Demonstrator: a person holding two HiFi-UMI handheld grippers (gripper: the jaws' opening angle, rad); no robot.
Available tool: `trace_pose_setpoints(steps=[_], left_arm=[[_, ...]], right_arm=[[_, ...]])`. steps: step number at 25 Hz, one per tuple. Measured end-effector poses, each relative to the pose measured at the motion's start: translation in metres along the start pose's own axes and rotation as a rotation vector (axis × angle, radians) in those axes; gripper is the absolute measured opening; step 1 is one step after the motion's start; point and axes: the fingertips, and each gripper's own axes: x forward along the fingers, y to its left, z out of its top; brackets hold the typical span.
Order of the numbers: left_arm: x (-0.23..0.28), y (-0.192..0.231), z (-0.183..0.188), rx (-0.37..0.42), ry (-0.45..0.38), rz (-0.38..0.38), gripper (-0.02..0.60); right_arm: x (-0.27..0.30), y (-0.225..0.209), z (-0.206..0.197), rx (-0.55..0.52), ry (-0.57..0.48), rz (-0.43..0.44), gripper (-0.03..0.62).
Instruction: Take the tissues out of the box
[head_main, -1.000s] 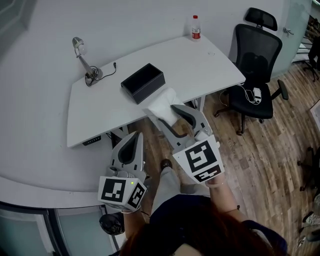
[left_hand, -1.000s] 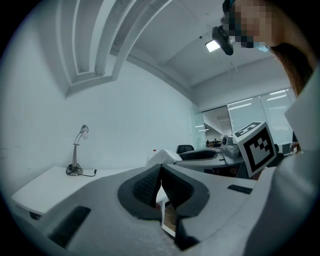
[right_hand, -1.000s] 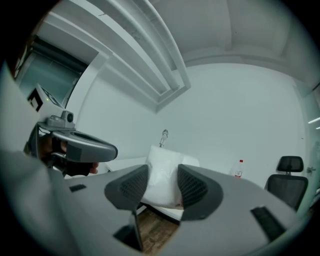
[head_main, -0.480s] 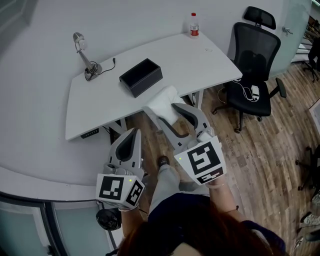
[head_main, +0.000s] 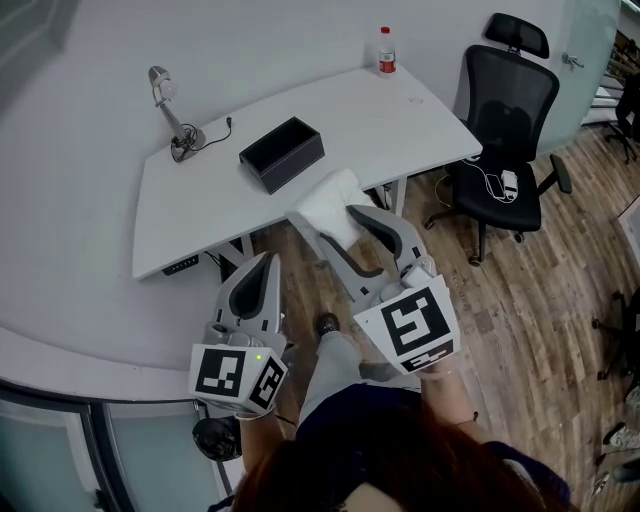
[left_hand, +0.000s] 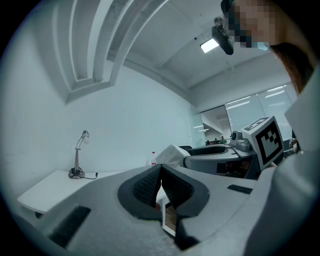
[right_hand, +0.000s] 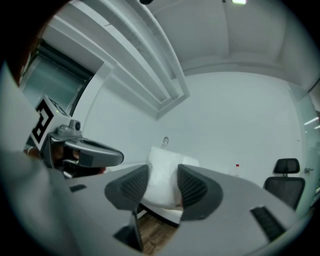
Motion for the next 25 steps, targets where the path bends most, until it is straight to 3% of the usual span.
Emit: trace_pose_setpoints(steps=[25], left_arm=[[0.010, 0.008, -0.011, -0.016, 0.022, -0.022, 0.021]], right_arm=[[0.005, -0.002, -0.011, 0.006, 0.032, -0.014, 0.192]])
